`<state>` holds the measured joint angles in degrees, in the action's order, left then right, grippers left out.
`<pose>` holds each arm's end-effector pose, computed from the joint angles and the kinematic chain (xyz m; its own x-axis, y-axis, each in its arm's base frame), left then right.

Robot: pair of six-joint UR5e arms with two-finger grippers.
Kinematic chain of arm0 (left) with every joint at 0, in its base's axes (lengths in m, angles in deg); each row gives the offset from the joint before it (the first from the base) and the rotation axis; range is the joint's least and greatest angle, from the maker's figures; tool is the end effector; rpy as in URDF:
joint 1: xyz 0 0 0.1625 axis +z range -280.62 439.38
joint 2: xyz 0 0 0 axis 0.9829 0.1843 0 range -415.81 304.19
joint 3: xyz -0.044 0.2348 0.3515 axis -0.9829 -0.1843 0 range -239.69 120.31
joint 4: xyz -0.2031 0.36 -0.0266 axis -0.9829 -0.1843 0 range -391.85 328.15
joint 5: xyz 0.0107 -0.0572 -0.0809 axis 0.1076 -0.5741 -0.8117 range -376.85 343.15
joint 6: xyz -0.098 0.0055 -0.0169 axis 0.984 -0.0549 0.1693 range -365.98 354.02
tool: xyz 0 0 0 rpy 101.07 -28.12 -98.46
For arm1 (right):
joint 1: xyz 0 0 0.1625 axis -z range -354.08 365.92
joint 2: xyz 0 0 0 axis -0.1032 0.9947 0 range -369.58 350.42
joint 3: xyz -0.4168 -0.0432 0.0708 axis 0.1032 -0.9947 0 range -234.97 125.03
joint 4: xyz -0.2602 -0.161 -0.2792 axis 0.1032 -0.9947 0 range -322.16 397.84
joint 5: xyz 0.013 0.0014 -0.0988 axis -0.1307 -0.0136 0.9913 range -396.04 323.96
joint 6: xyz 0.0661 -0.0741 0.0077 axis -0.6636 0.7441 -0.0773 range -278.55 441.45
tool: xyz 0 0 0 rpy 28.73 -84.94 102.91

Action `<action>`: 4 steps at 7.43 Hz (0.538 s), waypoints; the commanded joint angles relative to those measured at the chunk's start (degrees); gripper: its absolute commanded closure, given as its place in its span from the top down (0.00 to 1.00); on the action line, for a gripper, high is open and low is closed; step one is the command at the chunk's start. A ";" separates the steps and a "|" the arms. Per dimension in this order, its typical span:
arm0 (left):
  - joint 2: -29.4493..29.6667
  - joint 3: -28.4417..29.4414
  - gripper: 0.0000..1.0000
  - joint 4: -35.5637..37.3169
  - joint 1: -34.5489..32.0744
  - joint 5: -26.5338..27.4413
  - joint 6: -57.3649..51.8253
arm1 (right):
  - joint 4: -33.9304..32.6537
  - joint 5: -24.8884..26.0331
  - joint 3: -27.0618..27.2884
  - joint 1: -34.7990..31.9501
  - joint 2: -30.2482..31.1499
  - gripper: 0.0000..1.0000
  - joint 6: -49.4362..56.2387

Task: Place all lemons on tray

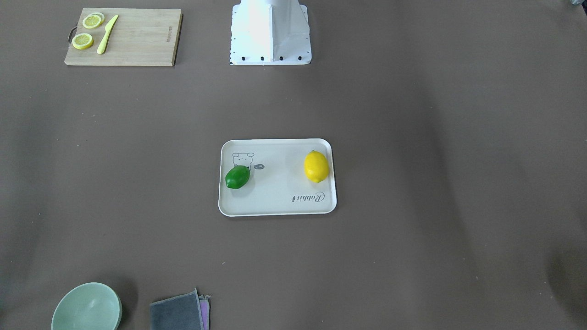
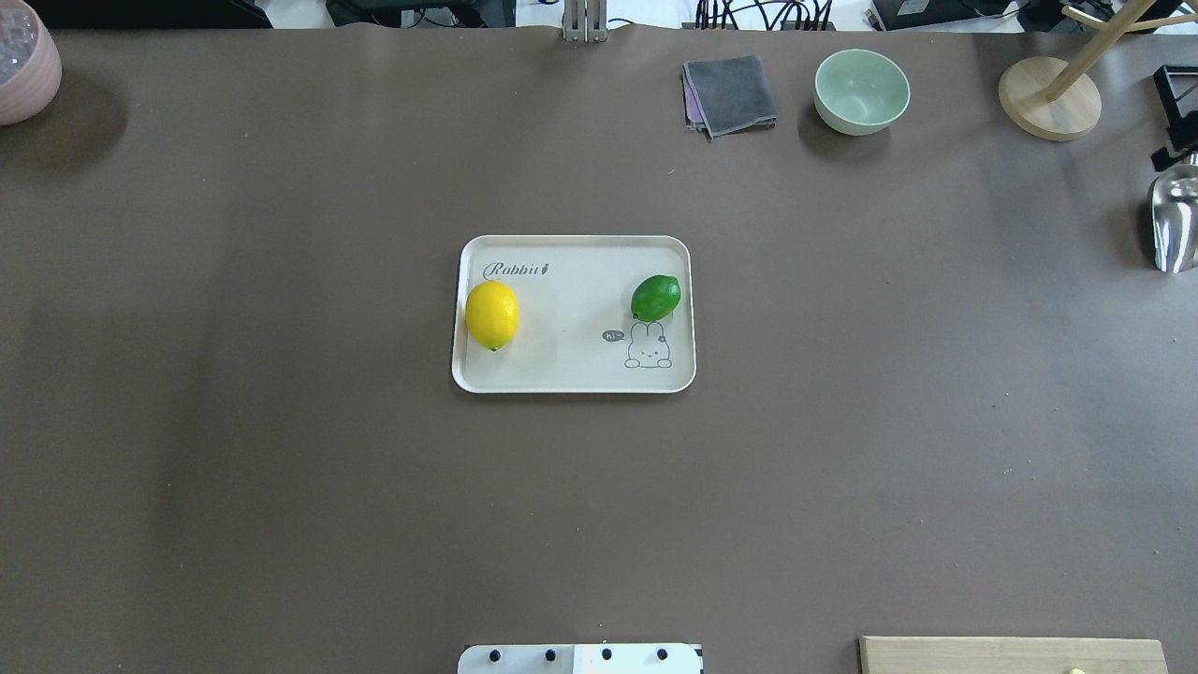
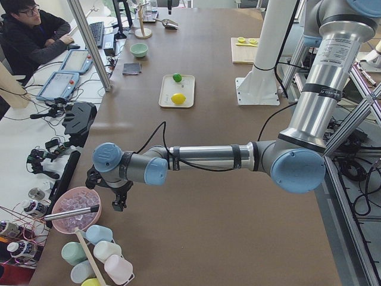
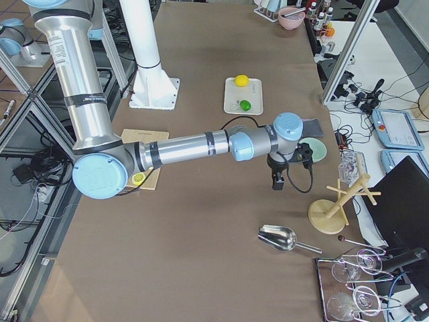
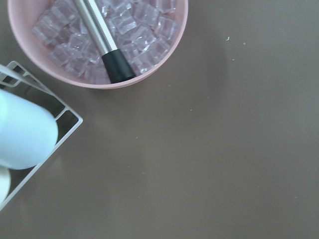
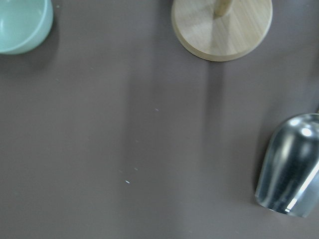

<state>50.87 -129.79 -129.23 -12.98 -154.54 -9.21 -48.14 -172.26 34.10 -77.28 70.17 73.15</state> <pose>-0.0850 -0.6147 0.6514 0.6760 0.0817 -0.7323 0.0032 0.9935 0.1138 -0.0072 -0.5786 0.5613 0.6770 -0.1054 0.7284 0.0176 0.9917 0.1271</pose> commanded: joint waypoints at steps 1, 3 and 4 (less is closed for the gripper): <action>-0.24 -0.21 0.96 6.04 -5.00 -0.21 -5.47 | -4.36 1.21 -0.74 -8.26 5.92 1.00 18.79; -8.54 -5.89 0.97 6.41 -6.78 -0.12 -4.87 | -4.46 1.30 -0.83 -9.87 7.87 1.00 19.99; -9.72 -5.93 0.97 6.76 -7.47 -0.03 -4.60 | -4.55 1.21 -0.83 -9.87 8.05 1.00 19.90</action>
<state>44.10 -134.27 -122.96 -19.51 -154.68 -14.12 -52.45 -171.05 33.31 -86.68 77.61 92.47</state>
